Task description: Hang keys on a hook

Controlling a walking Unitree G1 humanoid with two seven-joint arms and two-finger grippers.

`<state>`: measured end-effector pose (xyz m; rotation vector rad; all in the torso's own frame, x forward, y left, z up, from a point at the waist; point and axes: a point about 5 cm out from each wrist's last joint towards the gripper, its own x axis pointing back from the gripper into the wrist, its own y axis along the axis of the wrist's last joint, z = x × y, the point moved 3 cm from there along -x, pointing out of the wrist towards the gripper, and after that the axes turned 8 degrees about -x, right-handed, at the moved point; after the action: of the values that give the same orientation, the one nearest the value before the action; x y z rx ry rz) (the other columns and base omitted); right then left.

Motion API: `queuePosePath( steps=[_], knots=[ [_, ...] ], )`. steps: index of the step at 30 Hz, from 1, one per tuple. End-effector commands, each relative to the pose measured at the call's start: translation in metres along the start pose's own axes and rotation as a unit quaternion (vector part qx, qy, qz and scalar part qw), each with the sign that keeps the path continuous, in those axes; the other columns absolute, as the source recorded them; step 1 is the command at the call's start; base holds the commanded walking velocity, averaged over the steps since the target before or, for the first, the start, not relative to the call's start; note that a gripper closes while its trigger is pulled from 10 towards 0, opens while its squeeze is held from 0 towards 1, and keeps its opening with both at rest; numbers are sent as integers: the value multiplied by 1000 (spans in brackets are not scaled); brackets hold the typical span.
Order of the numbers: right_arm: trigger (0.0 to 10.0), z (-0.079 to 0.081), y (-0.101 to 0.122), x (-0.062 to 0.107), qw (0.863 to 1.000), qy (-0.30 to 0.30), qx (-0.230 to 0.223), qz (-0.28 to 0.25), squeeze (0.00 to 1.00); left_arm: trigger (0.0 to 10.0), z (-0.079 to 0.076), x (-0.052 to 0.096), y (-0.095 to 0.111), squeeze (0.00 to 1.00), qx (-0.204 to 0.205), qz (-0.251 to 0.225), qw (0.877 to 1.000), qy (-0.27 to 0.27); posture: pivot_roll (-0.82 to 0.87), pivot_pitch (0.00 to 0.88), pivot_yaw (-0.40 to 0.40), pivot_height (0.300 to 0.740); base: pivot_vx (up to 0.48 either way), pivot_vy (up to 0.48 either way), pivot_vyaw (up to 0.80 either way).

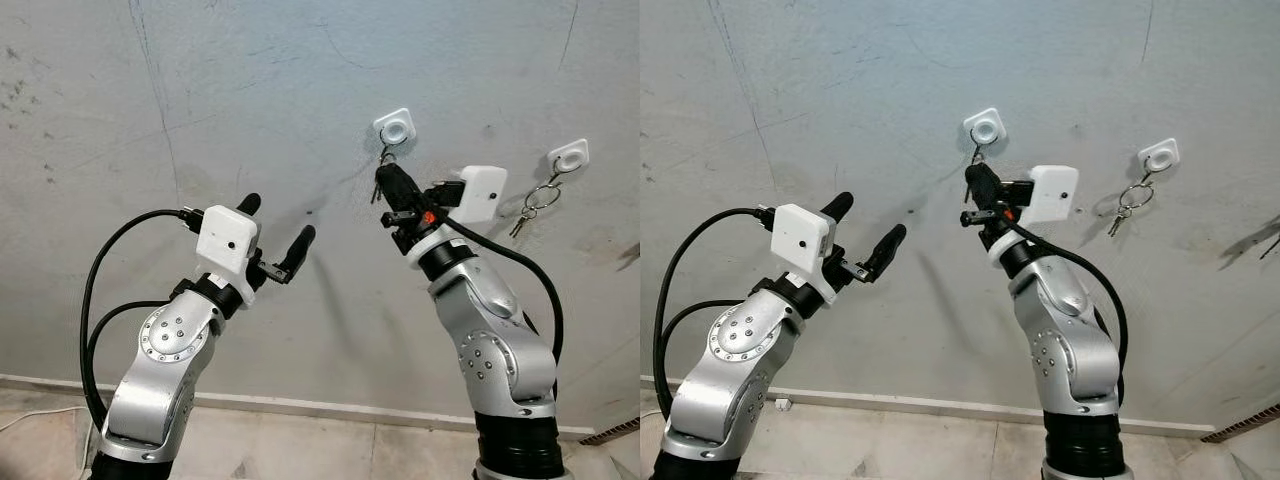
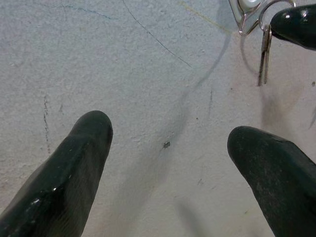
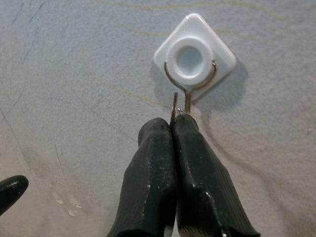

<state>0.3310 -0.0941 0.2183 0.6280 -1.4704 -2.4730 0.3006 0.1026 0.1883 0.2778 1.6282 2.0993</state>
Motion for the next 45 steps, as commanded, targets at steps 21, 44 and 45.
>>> queuePosePath(
  steps=[21,44,45],
  knots=[
    [10000,2,-5,-8,998,16,-53,-2,0,10000,-5,-3,9,0,-4,-15,1000,-9,165,0,-112,740,0,0,0],
    [10000,-11,3,-11,996,-5,-90,-24,0,10000,-7,-2,7,0,-2,-11,1000,-14,170,0,-111,740,0,0,0],
    [10000,-11,3,-11,996,-5,-90,-24,0,10000,-7,-2,7,0,-2,-11,1000,-14,170,0,-111,740,0,0,0]
  ],
)
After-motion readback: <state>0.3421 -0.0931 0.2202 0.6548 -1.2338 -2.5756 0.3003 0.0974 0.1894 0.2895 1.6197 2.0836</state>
